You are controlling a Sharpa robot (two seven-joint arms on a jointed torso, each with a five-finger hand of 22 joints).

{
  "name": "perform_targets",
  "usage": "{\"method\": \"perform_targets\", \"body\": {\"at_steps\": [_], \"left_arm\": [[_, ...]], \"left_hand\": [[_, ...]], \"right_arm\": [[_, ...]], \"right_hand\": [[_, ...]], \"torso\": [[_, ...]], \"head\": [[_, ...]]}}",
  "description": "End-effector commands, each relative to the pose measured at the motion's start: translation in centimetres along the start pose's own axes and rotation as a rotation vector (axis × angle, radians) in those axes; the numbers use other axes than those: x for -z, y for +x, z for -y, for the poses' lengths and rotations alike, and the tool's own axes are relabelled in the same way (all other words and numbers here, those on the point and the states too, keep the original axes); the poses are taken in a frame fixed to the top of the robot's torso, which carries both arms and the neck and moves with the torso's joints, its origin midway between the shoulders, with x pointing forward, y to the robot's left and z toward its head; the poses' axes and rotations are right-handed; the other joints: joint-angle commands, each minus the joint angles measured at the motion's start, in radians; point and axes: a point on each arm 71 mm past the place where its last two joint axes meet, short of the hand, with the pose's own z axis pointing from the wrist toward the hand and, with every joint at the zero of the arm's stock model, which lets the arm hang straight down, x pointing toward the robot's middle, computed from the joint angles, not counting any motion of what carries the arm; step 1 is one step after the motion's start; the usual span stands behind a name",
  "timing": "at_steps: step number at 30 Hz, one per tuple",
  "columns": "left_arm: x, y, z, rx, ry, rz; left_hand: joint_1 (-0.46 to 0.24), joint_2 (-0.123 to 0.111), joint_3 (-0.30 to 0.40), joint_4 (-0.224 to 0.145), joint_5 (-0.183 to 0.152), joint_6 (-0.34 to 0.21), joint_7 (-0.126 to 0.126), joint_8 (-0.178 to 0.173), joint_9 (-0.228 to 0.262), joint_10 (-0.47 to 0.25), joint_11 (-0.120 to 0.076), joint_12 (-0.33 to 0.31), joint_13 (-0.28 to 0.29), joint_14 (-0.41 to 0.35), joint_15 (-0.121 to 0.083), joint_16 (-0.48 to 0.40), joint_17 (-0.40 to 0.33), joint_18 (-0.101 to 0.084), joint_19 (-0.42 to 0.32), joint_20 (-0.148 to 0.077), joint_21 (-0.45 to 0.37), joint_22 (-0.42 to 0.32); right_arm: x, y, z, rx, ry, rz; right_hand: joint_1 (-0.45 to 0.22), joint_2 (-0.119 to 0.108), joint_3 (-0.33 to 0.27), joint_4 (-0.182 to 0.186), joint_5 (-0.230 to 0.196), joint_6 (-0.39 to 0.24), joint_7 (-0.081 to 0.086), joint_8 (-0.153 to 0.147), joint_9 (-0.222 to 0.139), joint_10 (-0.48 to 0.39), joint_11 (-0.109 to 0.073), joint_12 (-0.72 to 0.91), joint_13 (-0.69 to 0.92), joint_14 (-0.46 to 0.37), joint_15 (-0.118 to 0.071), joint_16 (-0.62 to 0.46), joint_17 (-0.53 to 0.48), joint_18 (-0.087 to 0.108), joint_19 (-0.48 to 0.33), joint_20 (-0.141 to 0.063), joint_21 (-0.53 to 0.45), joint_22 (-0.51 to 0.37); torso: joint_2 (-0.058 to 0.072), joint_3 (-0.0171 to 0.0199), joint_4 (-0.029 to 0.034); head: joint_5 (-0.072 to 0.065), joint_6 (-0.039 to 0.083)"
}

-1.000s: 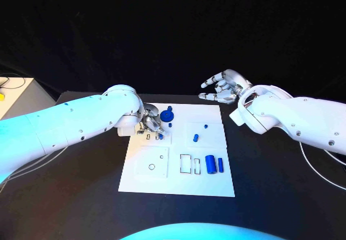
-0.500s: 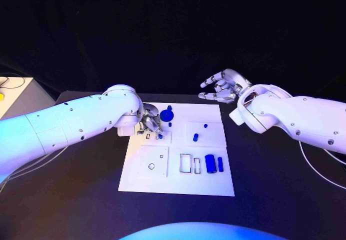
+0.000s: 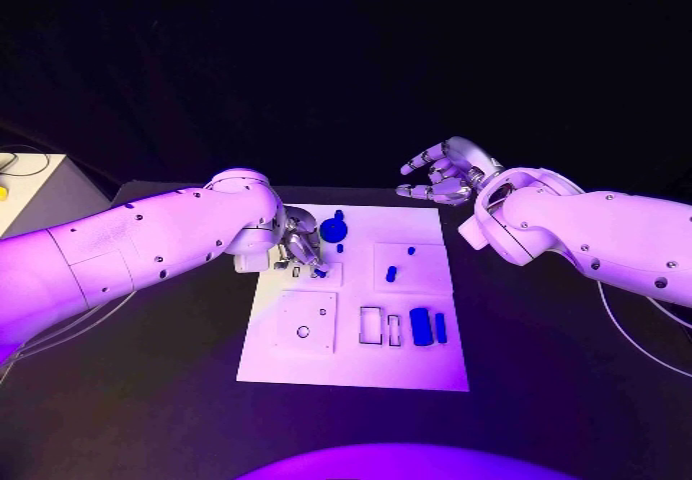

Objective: Assemble the parts on the task board

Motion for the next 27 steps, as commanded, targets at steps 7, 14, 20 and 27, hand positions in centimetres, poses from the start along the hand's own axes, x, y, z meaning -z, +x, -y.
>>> {"method": "perform_targets", "body": {"at_steps": [7, 14, 20, 27], "left_arm": [[0.4, 0.1, -0.2, 0.093, 0.043, -0.001], [1.2, 0.1, -1.0, 0.135, 0.050, 0.021], [1.6, 0.0, -1.3, 0.133, 0.047, 0.061], [1.9, -0.2, -1.3, 0.106, 0.039, 0.150]], "left_hand": [[-0.055, -0.022, 0.197, -0.143, 0.016, -0.002, -0.011, 0.057, 0.098, 0.023, -0.009, 0.002, 0.005, 0.020, -0.008, 0.008, 0.039, -0.016, 0.004, -0.001, 0.021, 0.021], [-0.096, -0.033, 0.248, -0.174, 0.057, 0.000, -0.015, 0.081, 0.135, 0.039, -0.012, 0.012, 0.016, 0.026, -0.012, 0.014, 0.052, -0.020, 0.016, -0.004, 0.037, 0.042], [-0.144, -0.052, 0.273, -0.204, 0.188, 0.013, -0.023, 0.102, 0.171, 0.064, -0.021, 0.028, 0.037, 0.039, -0.020, 0.027, 0.079, -0.024, 0.032, -0.010, 0.058, 0.070], [-0.185, -0.075, 0.288, -0.234, 0.310, 0.049, -0.040, 0.110, 0.196, 0.116, -0.038, 0.057, 0.079, 0.066, -0.036, 0.055, 0.140, -0.036, 0.077, -0.025, 0.100, 0.138]], "right_arm": [[0.0, 0.2, 0.0, 0.002, -0.005, -0.016], [0.0, 0.1, 0.1, 0.003, -0.003, -0.015], [0.0, 0.1, 0.1, 0.003, -0.002, -0.014], [0.0, 0.1, 0.2, 0.003, -0.001, -0.013]], "right_hand": [[-0.010, -0.001, 0.003, 0.001, 0.006, 0.000, 0.002, 0.004, 0.000, -0.008, 0.000, -0.005, 0.081, 0.084, 0.003, -0.004, 0.177, 0.013, 0.010, -0.002, -0.006, 0.108], [-0.010, -0.001, 0.003, 0.001, 0.006, 0.000, 0.002, 0.004, 0.000, -0.008, 0.000, -0.005, 0.081, 0.084, 0.003, -0.004, 0.177, 0.013, 0.010, -0.002, -0.006, 0.108], [-0.010, -0.001, 0.003, 0.001, 0.006, 0.000, 0.002, 0.004, 0.000, -0.008, 0.000, -0.005, 0.081, 0.084, 0.003, -0.004, 0.177, 0.013, 0.010, -0.002, -0.006, 0.108], [-0.012, 0.001, 0.005, 0.001, 0.008, 0.000, 0.002, 0.004, 0.000, -0.008, 0.000, -0.005, 0.081, 0.084, 0.003, -0.004, 0.177, 0.013, 0.010, -0.002, -0.007, 0.107]], "torso": [[0.000, -0.0003, -0.0002], [-0.002, 0.0002, 0.0024], [0.000, 0.0002, 0.0019], [0.000, 0.0010, 0.0006]], "head": [[0.002, 0.001], [0.004, 0.001], [0.007, 0.001], [0.011, -0.004]]}}
